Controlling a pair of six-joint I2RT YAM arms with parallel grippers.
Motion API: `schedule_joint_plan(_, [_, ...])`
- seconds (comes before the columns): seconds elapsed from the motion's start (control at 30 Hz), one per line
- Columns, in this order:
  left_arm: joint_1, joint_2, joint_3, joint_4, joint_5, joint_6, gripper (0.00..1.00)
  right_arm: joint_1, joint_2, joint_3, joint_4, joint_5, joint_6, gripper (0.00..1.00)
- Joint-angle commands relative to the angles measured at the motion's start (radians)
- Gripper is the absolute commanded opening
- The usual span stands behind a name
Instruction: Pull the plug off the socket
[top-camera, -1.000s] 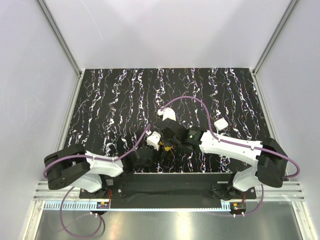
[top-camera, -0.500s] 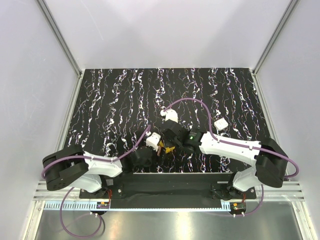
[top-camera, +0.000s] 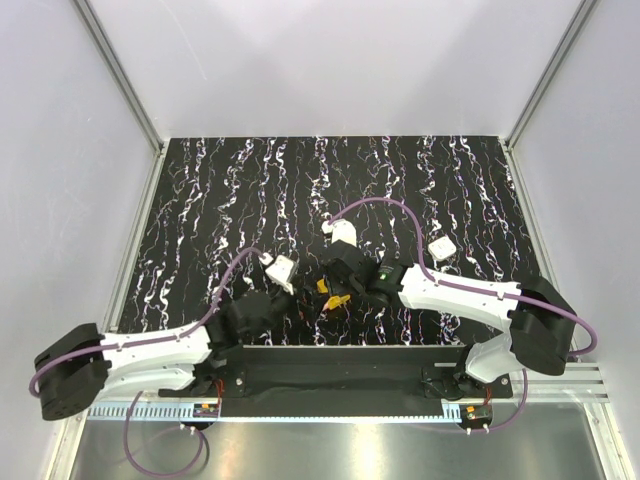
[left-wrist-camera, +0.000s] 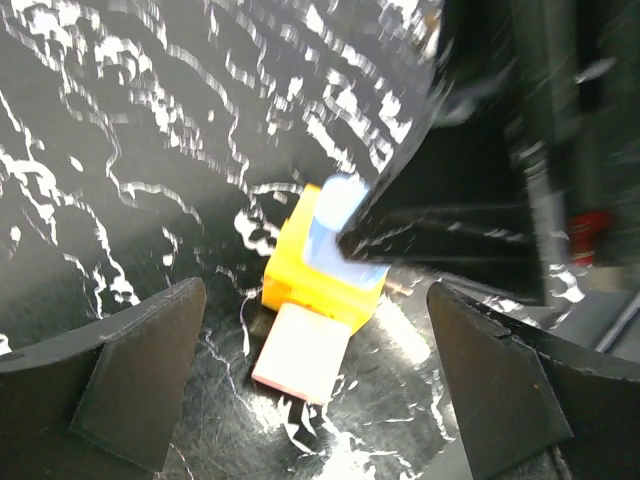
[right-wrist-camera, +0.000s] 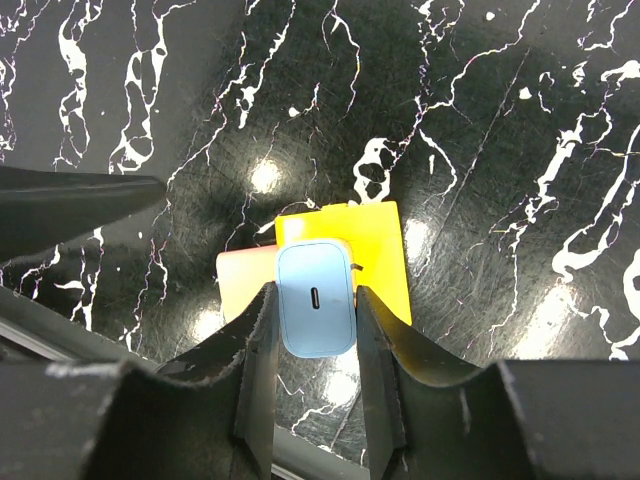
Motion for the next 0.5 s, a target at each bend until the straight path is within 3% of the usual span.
schedule_joint_plan(0.0, [0.022,-0.077,-0.027,-0.030,0.058,0.038,0.99,-0.010,-0.022,0.007,0.070,0.004,0.010,0.00])
schedule_joint_plan(0.1, [0.025,-0.080,-0.022,-0.060,0.085,0.053,0.99,-0.013,-0.032,0.013,0.073,-0.015,0.010,0.00])
schedule_joint_plan(0.3, [0.025,0.093,0.031,-0.026,0.128,0.050,0.99,-0.017,-0.032,0.022,0.072,-0.041,0.010,0.00])
schedule_joint_plan(0.47, [0.017,0.256,0.025,0.138,0.132,0.069,0.99,-0.019,-0.025,0.022,0.072,-0.047,0.012,0.00])
